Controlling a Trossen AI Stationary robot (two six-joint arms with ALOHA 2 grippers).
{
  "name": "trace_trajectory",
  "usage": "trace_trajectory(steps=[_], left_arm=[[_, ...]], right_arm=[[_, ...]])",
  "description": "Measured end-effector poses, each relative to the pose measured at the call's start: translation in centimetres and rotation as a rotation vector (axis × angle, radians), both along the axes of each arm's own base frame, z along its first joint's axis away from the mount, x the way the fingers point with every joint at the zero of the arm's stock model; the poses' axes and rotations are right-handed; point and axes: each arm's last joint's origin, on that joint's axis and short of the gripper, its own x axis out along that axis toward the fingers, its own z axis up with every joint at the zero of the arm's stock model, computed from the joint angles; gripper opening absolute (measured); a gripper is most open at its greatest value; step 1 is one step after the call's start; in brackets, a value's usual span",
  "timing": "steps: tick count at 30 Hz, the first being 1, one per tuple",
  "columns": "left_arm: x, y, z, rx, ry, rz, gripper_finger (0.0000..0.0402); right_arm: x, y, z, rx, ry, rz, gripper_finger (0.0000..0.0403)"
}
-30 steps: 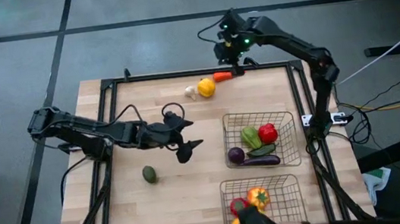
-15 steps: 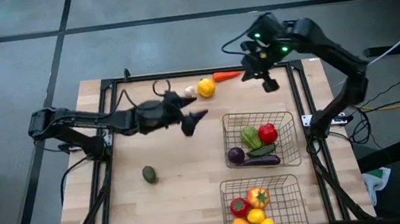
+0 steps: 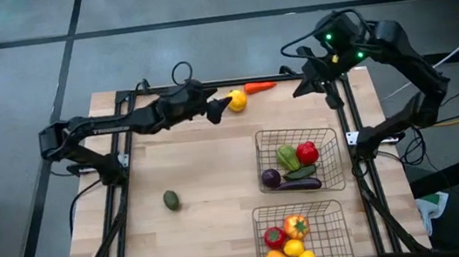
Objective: Sort produce into baskets
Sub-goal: Put the yellow bell pepper into the top wire basket
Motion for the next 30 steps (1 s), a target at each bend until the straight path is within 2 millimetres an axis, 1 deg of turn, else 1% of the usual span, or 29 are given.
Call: trace_trajectory(steps=[4,8,10,13,16,19,23,26,30], left_arm=[[0.4,1.4,-1.5,-0.073,0.018,-0.008,0.0392],[1.1,2.2,-2.7,-0.171,0.014,-0.025,0.0392],[1.7,2.5,-2.7,-0.198,0.004,-0.053,0.0392],[2.9,2.9,-2.0,-0.22,-0.027,-0.083,0.0392],[4.0,3.3,-1.1,-0.244,-0.002,-0.086,0.0392],[5.0,3.7,-0.2,-0.274,0.059,-0.078,0.0392],[6.4,4.4,0.9,-0.333,0.113,-0.053,0.0392],[7.3,5.3,1.1,-0.406,0.14,-0.01,0.0392],[7.9,7.0,1.1,-0.491,0.159,0.063,0.0392]], right_arm=[[-0.4,0.6,0.3,0.017,-0.012,0.011,0.0001],[-1.0,1.7,0.5,0.025,0.013,-0.037,0.0001],[-1.4,2.6,0.8,0.018,0.014,-0.042,0.0001],[-1.9,3.9,1.0,-0.002,0.008,-0.041,0.0001],[-2.3,5.1,0.2,-0.022,0.013,-0.035,0.0001],[-2.7,5.8,-1.8,-0.045,-0.011,-0.048,0.0001],[-2.9,6.4,-5.6,-0.053,-0.097,-0.066,0.0001],[-3.2,6.4,-8.7,-0.036,-0.169,-0.09,0.0001],[-3.5,6.5,-12.8,0.009,-0.247,-0.133,0.0001]])
